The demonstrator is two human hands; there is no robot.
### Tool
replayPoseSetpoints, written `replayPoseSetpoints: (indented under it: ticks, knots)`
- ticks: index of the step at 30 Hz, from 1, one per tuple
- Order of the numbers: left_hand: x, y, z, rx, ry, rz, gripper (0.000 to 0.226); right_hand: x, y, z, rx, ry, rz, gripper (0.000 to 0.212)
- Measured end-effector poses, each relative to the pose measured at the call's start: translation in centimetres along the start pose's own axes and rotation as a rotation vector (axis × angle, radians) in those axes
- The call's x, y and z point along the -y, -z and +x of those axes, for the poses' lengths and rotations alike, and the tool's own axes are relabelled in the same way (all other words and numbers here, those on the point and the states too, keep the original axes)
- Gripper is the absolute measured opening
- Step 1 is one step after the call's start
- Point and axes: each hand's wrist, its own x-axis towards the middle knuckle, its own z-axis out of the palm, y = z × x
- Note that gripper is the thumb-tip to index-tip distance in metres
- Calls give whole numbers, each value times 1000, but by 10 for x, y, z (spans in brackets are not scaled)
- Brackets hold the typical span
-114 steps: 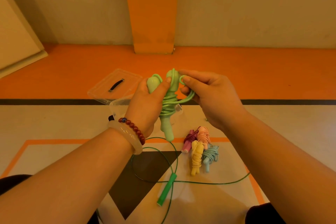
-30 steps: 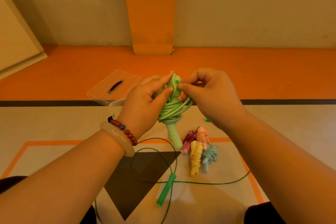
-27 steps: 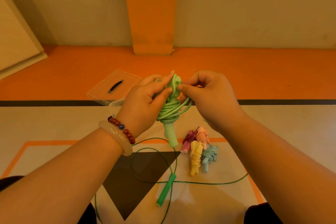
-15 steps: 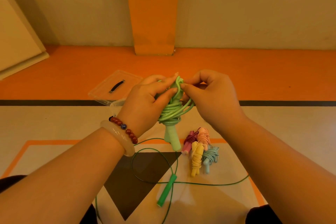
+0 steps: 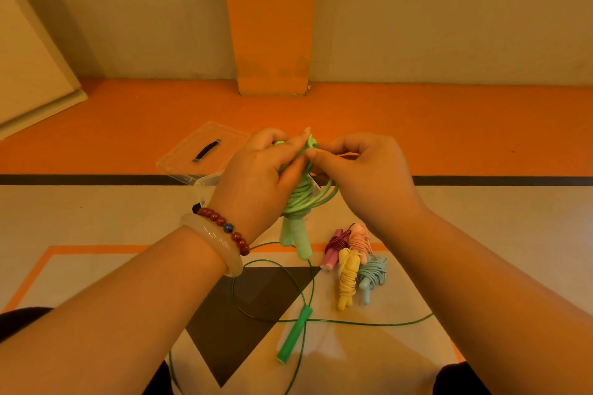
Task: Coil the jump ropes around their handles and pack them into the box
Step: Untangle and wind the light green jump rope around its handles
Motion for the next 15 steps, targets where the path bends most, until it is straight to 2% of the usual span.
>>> replayPoseSetpoints:
  ticks: [4,8,11,13,15]
  knots:
    - [-4,0,-1,-22,-20,18,42,-2,-1,1,-68,7,-40,17]
    - [-6,2,-2,18,24,38,35,-7,-5,-2,-89,95,-243,17]
    - [-12,1,-3,43,96,-19,20,-8,-8,-2,-136,114,-337,14]
    - [-14,-1,-2,26,161,-81,11,-8,-7,-1,-159,84,-268,11]
    - [-16,-2,-1,3,257,-195,12,-7,-6,1,-152,34,-129,13]
